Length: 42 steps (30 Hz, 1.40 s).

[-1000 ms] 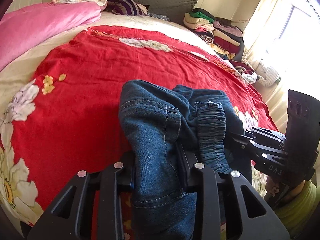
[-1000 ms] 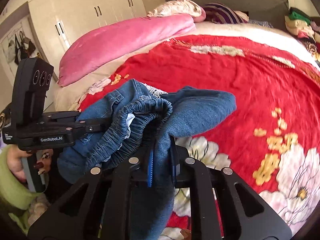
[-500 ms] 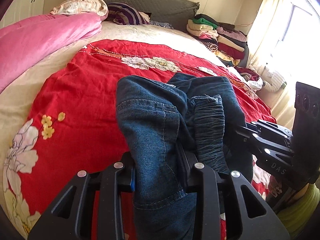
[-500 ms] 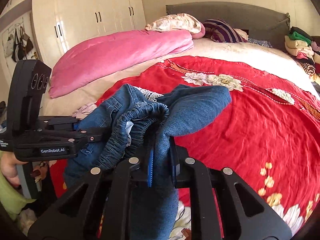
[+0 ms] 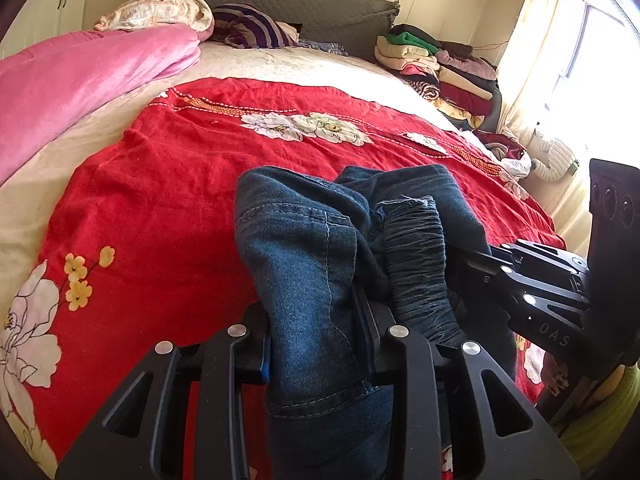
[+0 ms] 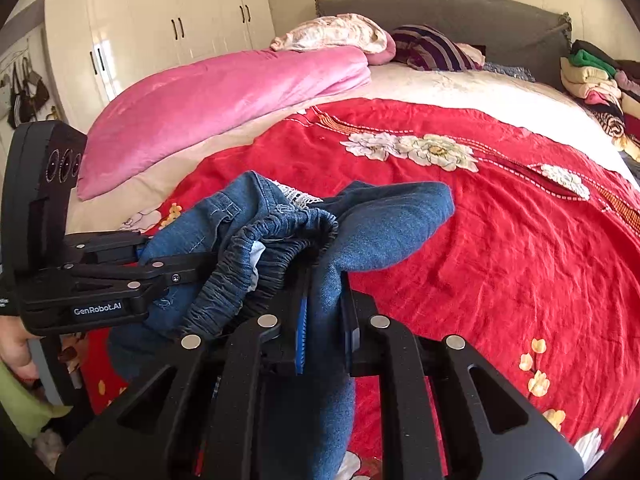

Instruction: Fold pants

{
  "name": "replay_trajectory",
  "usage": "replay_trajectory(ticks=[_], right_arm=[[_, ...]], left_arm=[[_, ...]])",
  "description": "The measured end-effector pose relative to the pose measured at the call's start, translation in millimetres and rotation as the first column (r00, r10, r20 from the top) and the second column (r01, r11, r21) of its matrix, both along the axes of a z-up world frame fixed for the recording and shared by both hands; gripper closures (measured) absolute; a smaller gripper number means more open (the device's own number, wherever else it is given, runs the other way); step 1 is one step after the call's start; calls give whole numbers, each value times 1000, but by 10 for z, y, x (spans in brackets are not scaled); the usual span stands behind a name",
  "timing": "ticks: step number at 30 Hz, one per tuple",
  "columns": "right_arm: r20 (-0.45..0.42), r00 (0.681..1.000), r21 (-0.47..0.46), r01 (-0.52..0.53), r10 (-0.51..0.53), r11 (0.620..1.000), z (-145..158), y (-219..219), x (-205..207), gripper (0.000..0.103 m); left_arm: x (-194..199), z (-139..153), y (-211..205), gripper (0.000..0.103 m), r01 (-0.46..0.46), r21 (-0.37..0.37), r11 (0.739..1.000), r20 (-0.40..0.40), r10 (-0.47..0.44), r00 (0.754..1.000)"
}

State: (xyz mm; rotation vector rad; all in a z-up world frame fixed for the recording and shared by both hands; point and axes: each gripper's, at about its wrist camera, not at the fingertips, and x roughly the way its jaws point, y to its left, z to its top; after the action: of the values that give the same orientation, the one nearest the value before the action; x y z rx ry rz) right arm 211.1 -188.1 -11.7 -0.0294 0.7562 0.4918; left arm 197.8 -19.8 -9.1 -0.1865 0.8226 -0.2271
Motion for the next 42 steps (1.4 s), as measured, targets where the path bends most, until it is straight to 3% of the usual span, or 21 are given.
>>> replay_trajectory(ticks=[6, 8, 12, 23, 32, 35, 40, 42], right_arm=[[-40, 999, -8, 36, -37, 999, -100, -39, 46, 89], [-51, 997, -36, 63, -65, 997, -141, -62, 62, 74], [-79, 990, -135, 108, -120, 985, -269, -83, 103, 55], [-111, 981, -176, 140, -161, 974, -388, -129, 148, 44], [-75, 982, -168, 160, -174, 973, -282, -170, 79, 31], [-65, 981, -163, 172, -185, 971, -246, -205, 52, 27], [-41, 979, -143, 190, -197, 971, -162, -279, -22, 18], [-19, 979, -133, 199, -204, 971, -102, -312, -70, 15]], left_arm=[[23, -105, 27, 68, -15, -5, 1000, -22, 14, 1000], [31, -139, 38, 65, -18, -4, 1000, -30, 18, 999], [48, -215, 77, 58, -27, -14, 1000, -47, 26, 999], [43, -258, 96, 54, -32, -30, 999, -55, 31, 998], [-14, -190, 82, 54, -34, -19, 999, -42, 33, 999], [-46, -160, 79, 35, -38, -14, 999, -36, 38, 999], [-106, -95, 73, 35, -38, -10, 999, -20, 38, 999], [-138, -58, 78, 27, -42, -6, 999, -11, 42, 999]])
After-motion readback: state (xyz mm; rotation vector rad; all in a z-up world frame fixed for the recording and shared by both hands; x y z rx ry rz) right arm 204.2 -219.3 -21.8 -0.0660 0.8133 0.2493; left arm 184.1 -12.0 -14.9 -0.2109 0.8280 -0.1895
